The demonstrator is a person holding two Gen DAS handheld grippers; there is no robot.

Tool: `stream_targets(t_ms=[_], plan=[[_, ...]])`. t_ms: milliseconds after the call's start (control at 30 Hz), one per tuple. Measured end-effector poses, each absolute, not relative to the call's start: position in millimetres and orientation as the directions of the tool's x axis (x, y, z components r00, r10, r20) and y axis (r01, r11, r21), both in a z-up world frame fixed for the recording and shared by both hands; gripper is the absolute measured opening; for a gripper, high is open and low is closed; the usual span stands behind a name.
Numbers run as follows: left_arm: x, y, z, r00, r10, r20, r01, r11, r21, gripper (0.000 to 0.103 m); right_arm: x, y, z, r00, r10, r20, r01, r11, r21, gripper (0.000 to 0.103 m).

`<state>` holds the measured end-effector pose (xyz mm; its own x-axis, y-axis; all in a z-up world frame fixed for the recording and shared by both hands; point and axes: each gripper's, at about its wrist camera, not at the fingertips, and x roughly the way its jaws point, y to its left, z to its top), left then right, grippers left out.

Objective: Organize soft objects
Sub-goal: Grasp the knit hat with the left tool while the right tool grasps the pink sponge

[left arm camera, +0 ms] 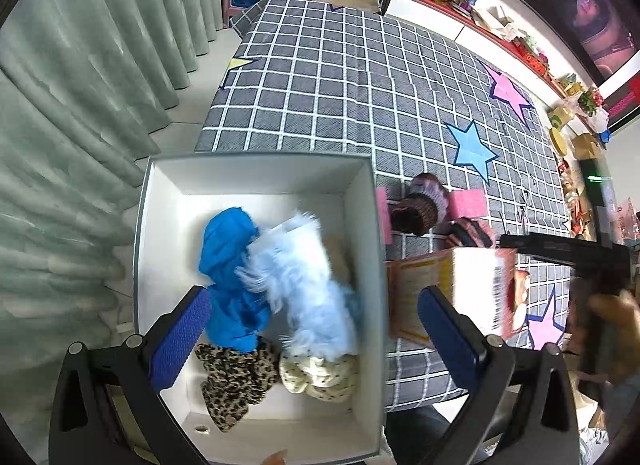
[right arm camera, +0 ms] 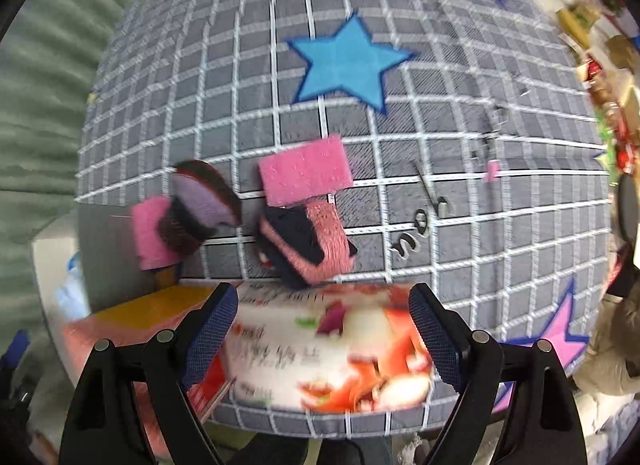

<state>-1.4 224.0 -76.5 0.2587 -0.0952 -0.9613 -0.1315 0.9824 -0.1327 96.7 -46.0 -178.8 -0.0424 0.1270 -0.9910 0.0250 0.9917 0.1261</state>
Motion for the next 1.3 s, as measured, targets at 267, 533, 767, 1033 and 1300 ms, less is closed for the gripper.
stream_targets(t_ms=[267, 533, 767, 1033, 1300], plan=[[36.5, 179.3, -74.2, 0.215, -0.034, -0.976, -0.110, 0.992, -0.059, 0.103, 123.6, -20.1, -245.5, -0.173, 0.116, -0.978, -0.126, 0.982, 0.138, 0.088], [82.1, 123.2, -85.7, 0.183, -0.026, -0.983, -0.028, 0.999, -0.032, 0.103, 123.0, -132.3, -242.0, -0.123, -0.124, -0.985, -0.021, 0.992, -0.122, 0.088], [101.2, 115.4, -89.4, 0.159, 0.000, -0.987, -0.049, 0.999, -0.008, 0.103, 143.8, -106.2, -216.7, -0.025, 0.177, -0.984, -0.078, 0.981, 0.179, 0.088], [115.3, 105.6, -107.3, 0.078, 0.087, -0.993, -0.055, 0.995, 0.083, 0.103, 161.7, -17.9, -249.5, -0.057, 0.075, -0.996, -0.231, 0.969, 0.086, 0.082], [161.7, 62.7, -157.5, -0.102, 0.074, -0.992, -0.018, 0.997, 0.077, 0.103, 175.3, -92.4, -210.5, 0.007, 0.215, -0.977, -0.127, 0.969, 0.213, 0.070]])
